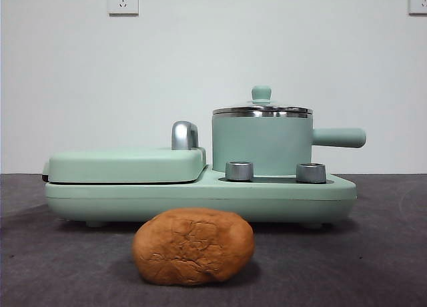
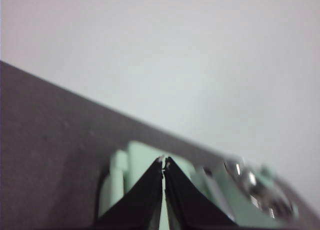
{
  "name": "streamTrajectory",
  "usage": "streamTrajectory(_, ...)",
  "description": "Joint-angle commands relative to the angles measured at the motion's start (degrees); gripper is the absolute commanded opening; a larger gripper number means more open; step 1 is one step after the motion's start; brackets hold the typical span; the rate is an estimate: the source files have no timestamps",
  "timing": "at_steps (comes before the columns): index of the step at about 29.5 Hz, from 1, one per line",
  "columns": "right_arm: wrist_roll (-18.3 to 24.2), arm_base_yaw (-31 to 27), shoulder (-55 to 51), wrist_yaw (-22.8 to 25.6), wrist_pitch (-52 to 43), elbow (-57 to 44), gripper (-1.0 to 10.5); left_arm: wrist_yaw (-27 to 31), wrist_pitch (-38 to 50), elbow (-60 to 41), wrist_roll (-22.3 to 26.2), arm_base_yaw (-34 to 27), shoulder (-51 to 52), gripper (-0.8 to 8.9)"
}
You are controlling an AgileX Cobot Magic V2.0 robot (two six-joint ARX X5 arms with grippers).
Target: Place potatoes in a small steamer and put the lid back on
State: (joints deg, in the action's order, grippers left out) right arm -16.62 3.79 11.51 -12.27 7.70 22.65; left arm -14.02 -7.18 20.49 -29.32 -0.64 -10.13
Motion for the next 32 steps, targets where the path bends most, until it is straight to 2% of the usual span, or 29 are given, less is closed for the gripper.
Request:
streamTrajectory(1,5.95,0.15,4.90,-3.21,1.68,4.39,0.1,-5.99,-3.39,5.66,10.51,-0.09,-4.31,0.07)
streamTrajectory(5,15.30,0.15,13.07,-9.75,5.03,10.05,0.1,-14.69,-9.14,13.11,21.03,-0.09,-12.37,0.07)
streamTrajectory(8,21.42,0.17,18.32,-13.00,7.32,13.46,0.1,-18.64,-12.39,17.68,28.28,0.09,-18.21,0.06)
streamTrajectory(14,30.75,0.72,26.58,-13.62,12.55,19.30,0.1,-19.47,-13.25,24.61,39.39,2.82,-29.83,0.06)
streamTrajectory(18,32.81,1.77,29.94,-13.14,12.92,21.33,0.1,-19.41,-13.22,28.83,44.17,5.95,-36.98,0.06)
streamTrajectory(24,33.64,3.43,32.48,-12.68,12.20,21.86,0.1,-18.53,-12.52,34.56,49.83,11.98,-46.23,0.06)
streamTrajectory(32,33.86,6.69,33.40,-10.73,10.97,21.86,0.1,-16.79,-11.93,39.63,53.53,19.28,-54.45,0.09)
